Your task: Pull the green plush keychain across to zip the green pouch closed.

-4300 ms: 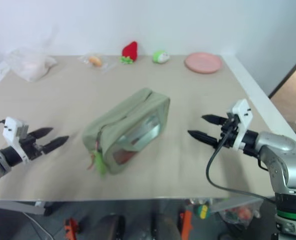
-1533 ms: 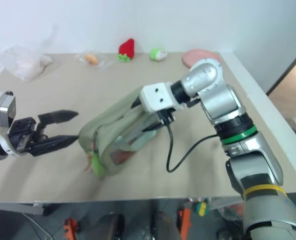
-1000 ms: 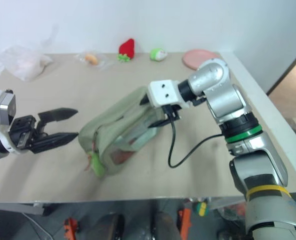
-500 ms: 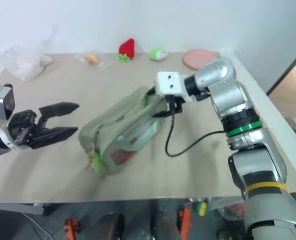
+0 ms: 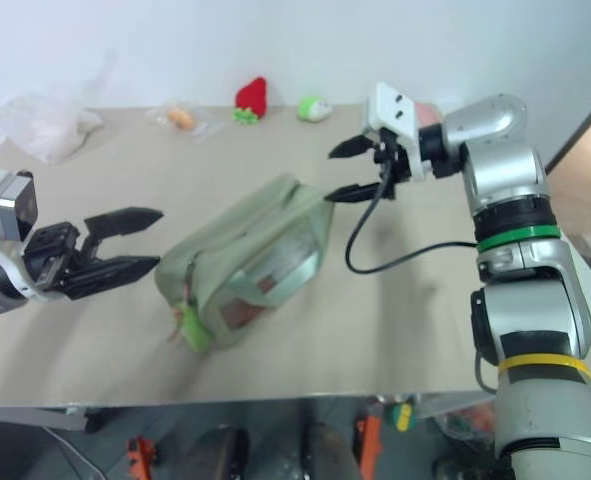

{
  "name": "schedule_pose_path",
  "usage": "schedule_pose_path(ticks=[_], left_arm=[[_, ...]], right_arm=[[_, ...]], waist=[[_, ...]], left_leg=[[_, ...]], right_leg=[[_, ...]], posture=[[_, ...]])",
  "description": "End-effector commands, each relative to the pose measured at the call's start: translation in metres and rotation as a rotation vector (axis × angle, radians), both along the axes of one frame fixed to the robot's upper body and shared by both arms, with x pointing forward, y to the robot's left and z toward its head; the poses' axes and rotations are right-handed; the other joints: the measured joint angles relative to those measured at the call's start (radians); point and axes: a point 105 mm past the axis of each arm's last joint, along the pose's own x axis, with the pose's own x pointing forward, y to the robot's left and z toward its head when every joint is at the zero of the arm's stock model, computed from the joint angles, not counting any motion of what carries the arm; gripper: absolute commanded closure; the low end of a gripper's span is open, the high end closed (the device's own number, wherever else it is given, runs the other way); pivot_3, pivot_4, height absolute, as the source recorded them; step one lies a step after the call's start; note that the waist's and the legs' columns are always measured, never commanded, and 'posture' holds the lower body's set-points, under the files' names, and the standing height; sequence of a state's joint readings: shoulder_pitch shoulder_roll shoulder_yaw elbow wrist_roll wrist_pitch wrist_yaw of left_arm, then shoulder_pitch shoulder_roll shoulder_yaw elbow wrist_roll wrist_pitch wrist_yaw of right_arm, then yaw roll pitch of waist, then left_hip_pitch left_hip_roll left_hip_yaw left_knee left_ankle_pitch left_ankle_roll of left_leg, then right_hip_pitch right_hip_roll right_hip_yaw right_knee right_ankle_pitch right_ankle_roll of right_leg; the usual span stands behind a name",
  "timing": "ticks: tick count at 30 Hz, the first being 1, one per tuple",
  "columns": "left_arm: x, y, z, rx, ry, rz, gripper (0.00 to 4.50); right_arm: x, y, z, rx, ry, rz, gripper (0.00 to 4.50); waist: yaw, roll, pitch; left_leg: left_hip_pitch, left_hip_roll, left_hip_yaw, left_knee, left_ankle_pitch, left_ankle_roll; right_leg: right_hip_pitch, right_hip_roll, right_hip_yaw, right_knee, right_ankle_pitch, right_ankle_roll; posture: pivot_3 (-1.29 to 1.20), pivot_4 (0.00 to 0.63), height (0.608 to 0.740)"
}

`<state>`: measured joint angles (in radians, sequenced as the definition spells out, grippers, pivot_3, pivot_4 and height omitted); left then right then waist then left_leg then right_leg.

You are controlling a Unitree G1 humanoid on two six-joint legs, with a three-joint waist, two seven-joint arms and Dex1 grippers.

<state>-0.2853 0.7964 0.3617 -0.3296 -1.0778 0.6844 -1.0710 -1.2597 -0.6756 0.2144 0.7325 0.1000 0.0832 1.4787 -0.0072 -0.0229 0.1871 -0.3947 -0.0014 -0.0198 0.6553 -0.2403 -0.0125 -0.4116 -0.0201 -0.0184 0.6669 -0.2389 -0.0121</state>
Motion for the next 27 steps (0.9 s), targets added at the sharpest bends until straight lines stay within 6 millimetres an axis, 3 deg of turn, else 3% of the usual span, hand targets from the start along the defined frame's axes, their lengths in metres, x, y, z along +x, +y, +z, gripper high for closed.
schedule_pose_path(ticks=[1, 7, 18, 21, 22, 27], left_arm=[[-0.002, -0.001, 0.007, -0.004, -0.031, -0.011, 0.00], [-0.004, 0.000, 0.007, -0.001, -0.031, -0.004, 0.00], [-0.003, 0.002, 0.006, 0.002, -0.025, 0.014, 0.00], [-0.003, 0.001, 0.004, -0.001, -0.019, 0.018, 0.00], [-0.003, 0.001, 0.004, -0.002, -0.018, 0.018, 0.00], [-0.003, 0.001, 0.004, -0.005, -0.016, 0.021, 0.00]], right_arm=[[0.004, -0.002, -0.009, 0.013, 0.025, -0.017, 0.72], [0.012, -0.011, -0.028, 0.040, 0.096, -0.071, 0.72], [-0.006, 0.024, -0.006, 0.179, 0.150, 0.122, 0.72], [-0.009, 0.029, -0.011, 0.183, 0.169, 0.146, 0.72], [-0.009, 0.031, -0.014, 0.180, 0.173, 0.147, 0.98], [-0.011, 0.032, -0.020, 0.188, 0.195, 0.153, 0.98]], waist=[[-0.001, 0.000, 0.000], [-0.008, 0.000, 0.000], [-0.014, 0.000, 0.000], [-0.014, 0.000, 0.000], [-0.014, 0.000, 0.000], [-0.014, 0.000, 0.000]], left_leg=[[0.000, 0.000, 0.000, 0.000, 0.000, 0.000], [0.000, 0.000, 0.000, 0.000, 0.000, 0.000], [0.000, 0.000, 0.000, 0.000, 0.000, 0.000], [0.000, 0.000, 0.000, 0.000, 0.000, 0.000], [0.000, 0.000, 0.000, 0.000, 0.000, 0.000], [0.000, 0.000, 0.000, 0.000, 0.000, 0.000]], right_leg=[[0.000, 0.000, 0.000, 0.000, 0.000, 0.000], [0.000, 0.000, 0.000, 0.000, 0.000, 0.000], [0.000, 0.001, 0.001, 0.000, 0.000, 0.000], [0.000, 0.001, 0.001, 0.000, 0.000, 0.001], [0.000, 0.001, 0.001, 0.000, 0.000, 0.000], [0.000, 0.001, 0.001, 0.000, 0.000, 0.001]], posture=[[0.00, 0.150, 0.740], [0.00, 0.150, 0.740], [0.00, 0.150, 0.740], [0.00, 0.150, 0.740], [0.00, 0.150, 0.740], [0.00, 0.150, 0.740]])
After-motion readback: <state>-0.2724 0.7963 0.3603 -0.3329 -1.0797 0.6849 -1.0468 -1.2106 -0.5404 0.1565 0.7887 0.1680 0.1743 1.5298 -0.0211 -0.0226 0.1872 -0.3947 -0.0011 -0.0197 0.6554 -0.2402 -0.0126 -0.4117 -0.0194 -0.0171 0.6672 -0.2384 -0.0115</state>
